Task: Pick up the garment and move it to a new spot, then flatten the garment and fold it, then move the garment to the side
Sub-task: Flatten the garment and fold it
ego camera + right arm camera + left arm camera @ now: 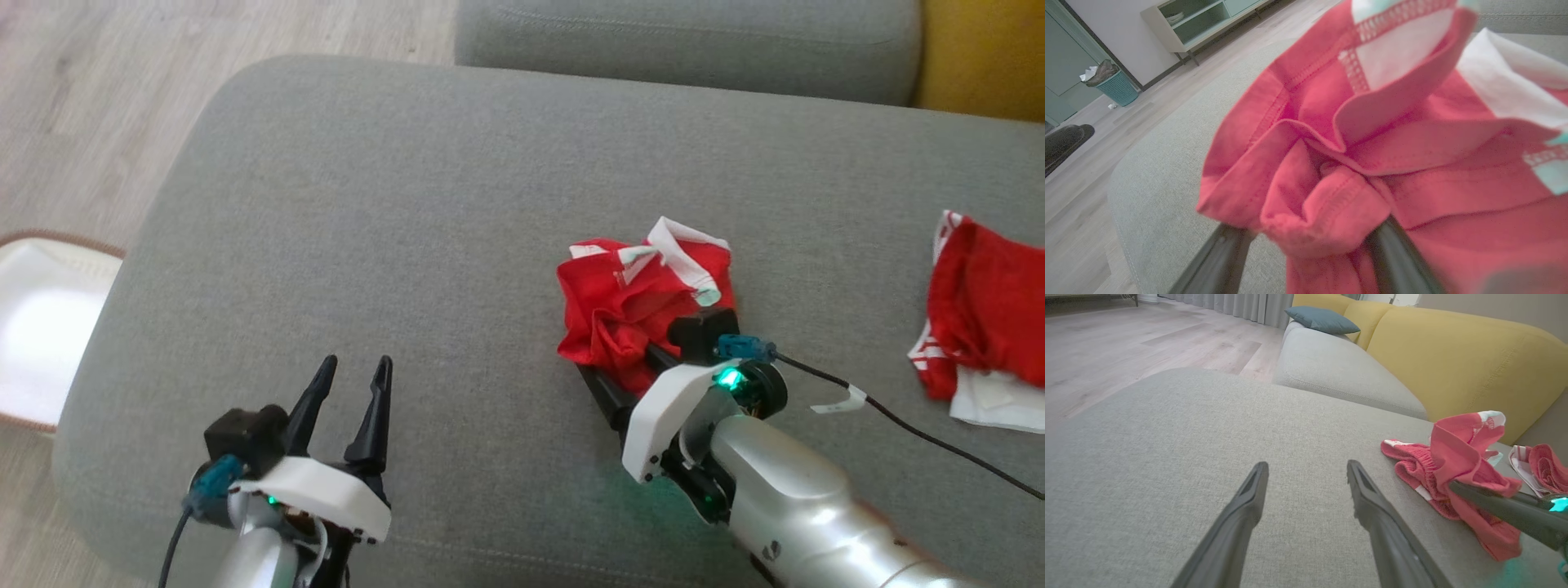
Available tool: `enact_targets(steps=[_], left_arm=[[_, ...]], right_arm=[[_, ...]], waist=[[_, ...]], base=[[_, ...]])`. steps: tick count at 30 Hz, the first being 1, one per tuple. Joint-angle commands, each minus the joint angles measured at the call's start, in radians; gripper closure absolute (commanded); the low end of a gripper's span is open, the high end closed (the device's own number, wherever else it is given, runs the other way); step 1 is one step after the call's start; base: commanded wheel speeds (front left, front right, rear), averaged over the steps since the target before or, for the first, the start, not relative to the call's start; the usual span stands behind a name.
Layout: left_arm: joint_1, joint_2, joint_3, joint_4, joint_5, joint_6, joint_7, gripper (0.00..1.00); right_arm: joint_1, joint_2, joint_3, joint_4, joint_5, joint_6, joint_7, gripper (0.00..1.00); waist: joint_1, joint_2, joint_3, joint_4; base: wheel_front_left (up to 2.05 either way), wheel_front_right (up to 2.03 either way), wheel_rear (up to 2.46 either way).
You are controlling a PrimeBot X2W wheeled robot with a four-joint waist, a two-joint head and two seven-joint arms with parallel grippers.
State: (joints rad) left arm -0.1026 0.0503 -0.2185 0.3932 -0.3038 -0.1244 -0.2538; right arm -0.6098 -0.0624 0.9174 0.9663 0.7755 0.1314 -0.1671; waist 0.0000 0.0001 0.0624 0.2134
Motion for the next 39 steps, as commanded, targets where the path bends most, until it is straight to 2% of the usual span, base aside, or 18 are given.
enact_targets(steps=[1,12,22,32,39], left_arm=[[-0.039,0.004,0.035,-0.026,-0.008,-0.004,-0.008,0.00],[-0.016,0.007,0.066,-0.042,0.001,0.003,-0.008,0.00],[-0.011,0.008,0.083,-0.059,0.003,0.009,-0.008,0.00],[-0.013,0.008,0.095,-0.066,0.007,0.009,-0.008,0.00],[-0.011,0.007,0.107,-0.094,0.010,0.008,-0.008,0.00]], right_arm=[[-0.027,0.012,0.006,-0.023,0.012,-0.001,-0.019,0.00],[0.001,0.012,-0.032,-0.041,0.029,-0.001,-0.046,0.00],[0.023,0.012,-0.088,-0.059,-0.041,-0.001,-0.044,0.00],[0.073,0.012,-0.215,-0.169,-0.138,-0.001,-0.036,0.00],[0.157,0.008,-0.433,-0.276,-0.306,-0.001,-0.065,0.00]], waist=[[0.0000,-0.0001,-0.016,-0.016],[0.0000,-0.0001,-0.092,-0.097],[0.0000,-0.0001,-0.109,-0.159],[0.0000,-0.0001,-0.124,-0.194],[0.0000,-0.0001,-0.121,-0.198]], base=[[0.00,0.00,0.00],[0.00,0.00,0.00],[0.00,0.00,0.00],[0.00,0.00,0.00],[0.00,0.00,0.00]])
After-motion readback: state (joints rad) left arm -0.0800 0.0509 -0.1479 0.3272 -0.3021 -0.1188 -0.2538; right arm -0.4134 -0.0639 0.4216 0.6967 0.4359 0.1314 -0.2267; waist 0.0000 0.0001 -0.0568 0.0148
